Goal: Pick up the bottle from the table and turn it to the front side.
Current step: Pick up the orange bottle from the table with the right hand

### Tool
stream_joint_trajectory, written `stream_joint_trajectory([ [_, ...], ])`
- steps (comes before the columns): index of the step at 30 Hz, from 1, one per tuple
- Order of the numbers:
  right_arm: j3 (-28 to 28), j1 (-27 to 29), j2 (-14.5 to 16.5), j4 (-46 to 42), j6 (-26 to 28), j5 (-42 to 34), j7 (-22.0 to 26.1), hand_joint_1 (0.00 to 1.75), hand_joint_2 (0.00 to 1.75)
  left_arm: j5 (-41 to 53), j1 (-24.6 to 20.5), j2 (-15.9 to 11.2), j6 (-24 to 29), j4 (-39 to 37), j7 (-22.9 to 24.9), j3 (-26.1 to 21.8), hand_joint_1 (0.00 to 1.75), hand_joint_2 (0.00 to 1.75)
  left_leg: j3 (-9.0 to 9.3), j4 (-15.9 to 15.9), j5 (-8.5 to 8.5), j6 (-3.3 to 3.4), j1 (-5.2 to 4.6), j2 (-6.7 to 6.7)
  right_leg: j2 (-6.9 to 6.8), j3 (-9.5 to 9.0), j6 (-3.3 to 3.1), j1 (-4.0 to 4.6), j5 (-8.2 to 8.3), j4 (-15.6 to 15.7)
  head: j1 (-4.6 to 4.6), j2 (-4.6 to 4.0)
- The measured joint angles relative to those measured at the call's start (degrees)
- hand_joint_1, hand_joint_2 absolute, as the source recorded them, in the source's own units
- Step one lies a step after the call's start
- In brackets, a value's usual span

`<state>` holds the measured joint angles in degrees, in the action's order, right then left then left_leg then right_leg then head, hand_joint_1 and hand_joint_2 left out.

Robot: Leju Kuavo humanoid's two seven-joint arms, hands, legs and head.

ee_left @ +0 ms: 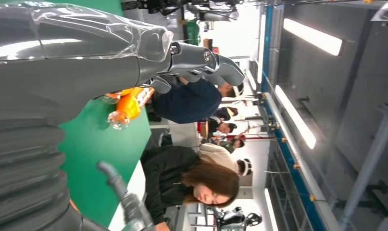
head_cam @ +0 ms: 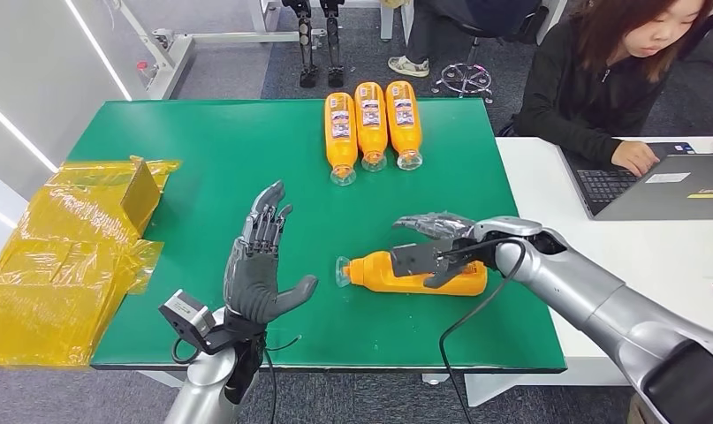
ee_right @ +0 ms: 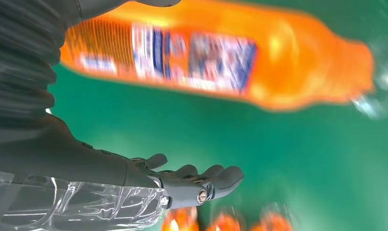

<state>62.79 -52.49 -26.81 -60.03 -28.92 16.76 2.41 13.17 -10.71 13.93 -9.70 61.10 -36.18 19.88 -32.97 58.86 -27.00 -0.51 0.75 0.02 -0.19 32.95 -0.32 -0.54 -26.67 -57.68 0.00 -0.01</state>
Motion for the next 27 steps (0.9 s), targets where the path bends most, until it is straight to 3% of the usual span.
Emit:
stream_joint_trajectory([
  [9,0.16,5.57,-2.35,-0.08,1.91,2.46,2.21,0.00,1.75,0.02,1.20,-0.53,0.67,0.06,0.23,-0.01,0.00,1.75,-0.03,-0.02,-0.01,0.01,0.00,0.03,0.01,0.00,0.00,0.00,0.00,0.00,-0.01,0.00],
  [18,0.11,5.95,0.47,3.74,3.40,4.89,3.34,0.00,1.75,0.22,1.41,-0.71,0.96,0.46,0.76,-0.01,0.00,1.75,-0.02,-0.02,0.02,0.01,0.01,0.01,-0.02,0.00,0.00,0.00,0.00,-0.02,-0.01,0.00],
  [27,-0.76,7.55,0.17,4.07,5.39,6.71,3.97,0.00,1.75,0.63,2.66,-1.06,1.04,2.25,1.43,-0.14,0.00,1.75,-0.02,-0.01,0.01,0.02,0.00,-0.02,-0.06,-0.01,0.01,0.00,-0.01,0.01,0.00,0.00],
])
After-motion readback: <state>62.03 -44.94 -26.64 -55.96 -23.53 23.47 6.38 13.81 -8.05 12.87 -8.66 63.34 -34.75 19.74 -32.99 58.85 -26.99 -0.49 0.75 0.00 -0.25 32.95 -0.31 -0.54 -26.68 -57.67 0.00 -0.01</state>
